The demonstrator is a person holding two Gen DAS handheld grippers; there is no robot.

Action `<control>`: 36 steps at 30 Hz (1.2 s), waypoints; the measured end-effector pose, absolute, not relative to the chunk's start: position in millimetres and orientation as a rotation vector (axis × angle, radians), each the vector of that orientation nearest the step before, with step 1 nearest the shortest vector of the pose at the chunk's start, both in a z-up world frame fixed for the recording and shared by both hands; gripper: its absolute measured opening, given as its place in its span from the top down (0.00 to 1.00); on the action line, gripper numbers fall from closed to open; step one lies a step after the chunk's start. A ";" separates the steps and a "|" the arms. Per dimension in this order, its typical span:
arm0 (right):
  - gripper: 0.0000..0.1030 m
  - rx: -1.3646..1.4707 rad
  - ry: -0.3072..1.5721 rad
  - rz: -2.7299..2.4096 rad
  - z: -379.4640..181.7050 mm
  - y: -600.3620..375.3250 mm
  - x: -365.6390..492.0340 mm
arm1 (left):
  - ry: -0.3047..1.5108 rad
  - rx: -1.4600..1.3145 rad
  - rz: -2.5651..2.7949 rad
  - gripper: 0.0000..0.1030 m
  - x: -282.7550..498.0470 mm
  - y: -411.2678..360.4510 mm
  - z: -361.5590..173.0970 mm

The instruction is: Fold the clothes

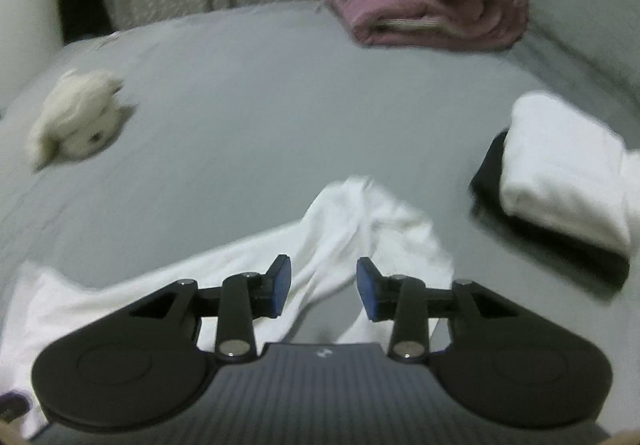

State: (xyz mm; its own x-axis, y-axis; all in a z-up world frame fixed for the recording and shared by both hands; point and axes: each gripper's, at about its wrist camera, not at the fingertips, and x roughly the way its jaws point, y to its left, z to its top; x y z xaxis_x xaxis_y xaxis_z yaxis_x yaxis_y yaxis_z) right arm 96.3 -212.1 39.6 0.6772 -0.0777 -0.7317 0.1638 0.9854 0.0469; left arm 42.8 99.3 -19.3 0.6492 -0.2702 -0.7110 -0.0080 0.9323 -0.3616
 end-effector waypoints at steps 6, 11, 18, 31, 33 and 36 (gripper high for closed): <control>0.61 0.223 0.880 -0.029 40.3 -190.9 54.9 | 0.887 -0.378 -0.181 0.73 34.5 101.5 -21.9; 0.61 0.290 0.899 0.043 40.4 -169.3 27.8 | 0.900 -0.412 -0.196 0.73 28.3 107.8 -22.2; 0.61 0.378 0.917 0.175 35.2 -134.8 -1.4 | 0.929 -0.464 -0.248 0.86 21.7 113.0 -24.9; 0.89 0.306 0.960 0.204 -14.2 -77.4 -9.4 | 0.965 -0.413 -0.253 0.88 18.8 101.8 -33.9; 0.92 0.326 0.940 0.199 -13.2 -86.5 -14.6 | 0.966 -0.419 -0.252 0.88 18.7 102.6 -33.7; 0.93 0.327 0.892 0.157 -2.3 -107.3 -26.6 | 0.967 -0.428 -0.249 0.88 18.5 103.2 -34.3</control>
